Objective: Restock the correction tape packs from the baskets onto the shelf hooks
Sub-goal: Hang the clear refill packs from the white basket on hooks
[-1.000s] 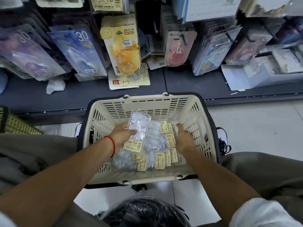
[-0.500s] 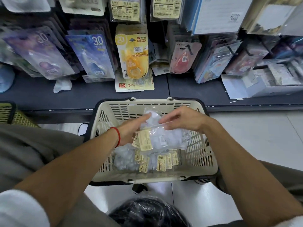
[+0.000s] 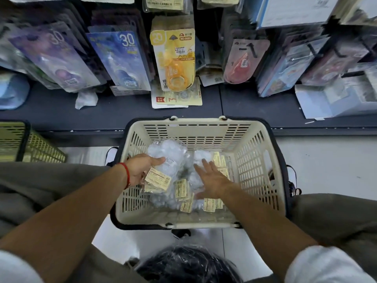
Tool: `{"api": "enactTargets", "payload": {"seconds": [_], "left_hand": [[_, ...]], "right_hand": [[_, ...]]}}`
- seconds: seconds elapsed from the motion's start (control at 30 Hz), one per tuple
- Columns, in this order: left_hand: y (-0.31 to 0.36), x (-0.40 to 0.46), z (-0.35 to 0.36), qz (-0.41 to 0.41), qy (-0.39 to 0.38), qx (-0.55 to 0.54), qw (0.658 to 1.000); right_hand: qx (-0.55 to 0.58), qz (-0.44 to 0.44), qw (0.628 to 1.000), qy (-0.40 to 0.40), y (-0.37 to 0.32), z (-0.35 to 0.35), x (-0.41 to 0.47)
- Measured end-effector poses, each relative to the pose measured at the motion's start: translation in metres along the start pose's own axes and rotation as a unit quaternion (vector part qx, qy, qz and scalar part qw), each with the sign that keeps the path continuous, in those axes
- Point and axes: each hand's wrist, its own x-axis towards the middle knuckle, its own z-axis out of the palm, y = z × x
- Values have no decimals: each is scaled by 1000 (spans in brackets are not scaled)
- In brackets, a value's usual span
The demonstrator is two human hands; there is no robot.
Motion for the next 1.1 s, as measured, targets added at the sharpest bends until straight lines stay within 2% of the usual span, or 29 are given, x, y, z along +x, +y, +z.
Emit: {"api": "enactTargets", "payload": {"seconds": [0.1, 0.2, 0.23, 0.3, 0.37, 0.4, 0.47, 0.53, 0.67, 0.7, 0.77, 0.87, 0.97, 1.1], "left_hand": [[1, -1, -1, -6, 7, -44, 999], [6, -1, 0, 8, 14, -71, 997], [8, -2, 2, 14, 16, -74, 997], [11, -4, 7, 23, 11, -79, 997], [13, -9, 12, 33, 4, -84, 996], [15, -11, 14, 40, 2, -86, 995], [20, -17, 20, 47, -10, -88, 995], [29, -27, 29, 55, -33, -107, 992], [43, -42, 52, 92, -109, -144, 979], [47, -48, 57, 106, -121, -160, 974], [57, -60, 67, 137, -145, -193, 961], [74, -79, 77, 190, -132, -247, 941], [97, -104, 84, 263, -122, -275, 917], [136, -143, 86, 345, -112, -250, 898]], "right_hand": [[8, -15, 1000, 26, 3, 3, 4], [108, -33, 992, 55, 24, -31, -12], [178, -32, 980, 86, 31, -43, -19], [331, -15, 928, 173, 43, -64, -34], [398, 13, 882, 253, 55, -88, -45], [422, 26, 866, 268, 60, -99, -51], [489, 16, 838, 239, 66, -122, -61], [530, -31, 826, 187, 63, -139, -72], [446, -72, 881, 141, 36, -169, -87], [418, -66, 891, 164, 26, -177, -89], [348, -36, 900, 259, 6, -196, -94], [221, -14, 892, 394, -15, -223, -111], [256, -47, 863, 434, -22, -239, -138], [384, -139, 832, 376, -24, -248, -170]]}}
